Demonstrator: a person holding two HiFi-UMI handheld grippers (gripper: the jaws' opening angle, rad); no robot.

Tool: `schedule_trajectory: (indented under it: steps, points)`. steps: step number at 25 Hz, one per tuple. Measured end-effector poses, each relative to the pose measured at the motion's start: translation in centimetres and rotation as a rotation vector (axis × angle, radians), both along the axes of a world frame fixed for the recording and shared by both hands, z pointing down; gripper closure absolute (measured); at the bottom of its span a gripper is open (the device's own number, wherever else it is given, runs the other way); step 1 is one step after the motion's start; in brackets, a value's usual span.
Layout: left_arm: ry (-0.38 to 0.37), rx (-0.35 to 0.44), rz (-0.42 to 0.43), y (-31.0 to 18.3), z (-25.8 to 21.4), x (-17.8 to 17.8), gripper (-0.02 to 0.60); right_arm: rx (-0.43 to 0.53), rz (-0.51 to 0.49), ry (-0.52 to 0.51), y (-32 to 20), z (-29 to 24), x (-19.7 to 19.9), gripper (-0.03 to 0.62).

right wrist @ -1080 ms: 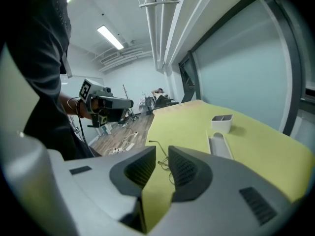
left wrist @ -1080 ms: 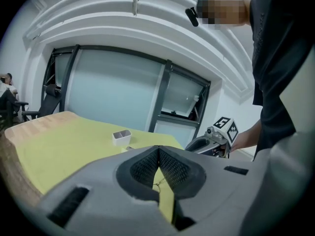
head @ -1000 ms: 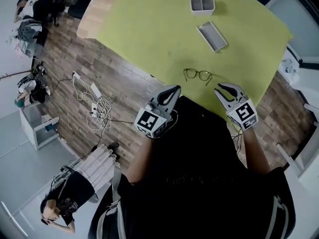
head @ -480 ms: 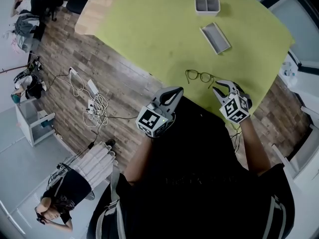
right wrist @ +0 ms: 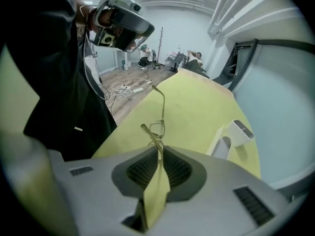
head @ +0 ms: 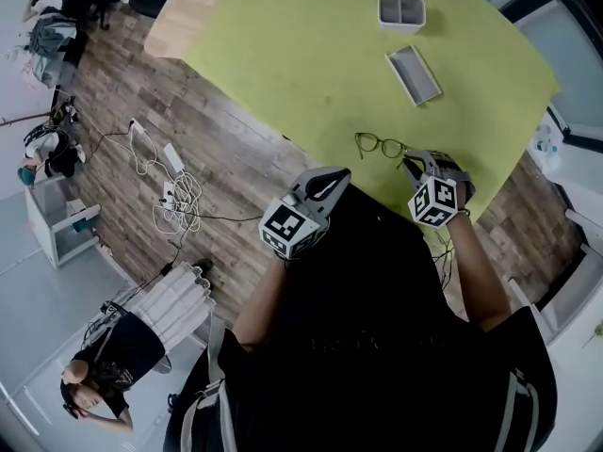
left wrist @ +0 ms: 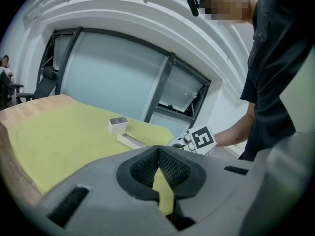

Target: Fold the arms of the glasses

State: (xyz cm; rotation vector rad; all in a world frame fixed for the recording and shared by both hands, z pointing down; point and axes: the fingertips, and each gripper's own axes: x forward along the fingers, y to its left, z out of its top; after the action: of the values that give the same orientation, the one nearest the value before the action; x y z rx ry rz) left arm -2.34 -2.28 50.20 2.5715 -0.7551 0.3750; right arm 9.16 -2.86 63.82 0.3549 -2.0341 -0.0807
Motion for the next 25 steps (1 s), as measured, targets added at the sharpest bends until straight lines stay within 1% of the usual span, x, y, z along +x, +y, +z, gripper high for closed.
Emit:
schedule_trajectory:
  steps: [2, 8, 10, 15, 18, 25]
  points:
    - [-0.003, -0.006, -0.002, 0.1, 0.2, -0.1, 0.563, 0.012, -0.033, 0.024, -0.2, 0.2, -0.2, 0.554]
    - [0.011, -0.008, -0.020, 0.2, 0.1, -0.6, 0.563, 0.025, -0.139, 0.077, -0.2, 0.6, -1.0, 0.556]
    - [0.015, -0.007, -0.025, 0.3, 0.1, -0.7, 0.563, 0.023, -0.160, 0.083, -0.4, 0.7, -1.4, 0.556]
    - [0.039, -0.001, -0.048, 0.3, -0.3, -1.5, 0.563, -0.007, -0.172, 0.051, -0.9, 0.8, -3.1, 0.556]
    - [0.038, -0.004, -0.068, 0.3, -0.3, -2.3, 0.563, -0.016, -0.185, 0.035, -1.5, 1.3, -4.3, 0.556]
    - [0.050, -0.040, -0.127, 0.9, -0.2, -3.7, 0.563, -0.029, -0.210, 0.029, -2.5, 2.7, -6.1, 0.556]
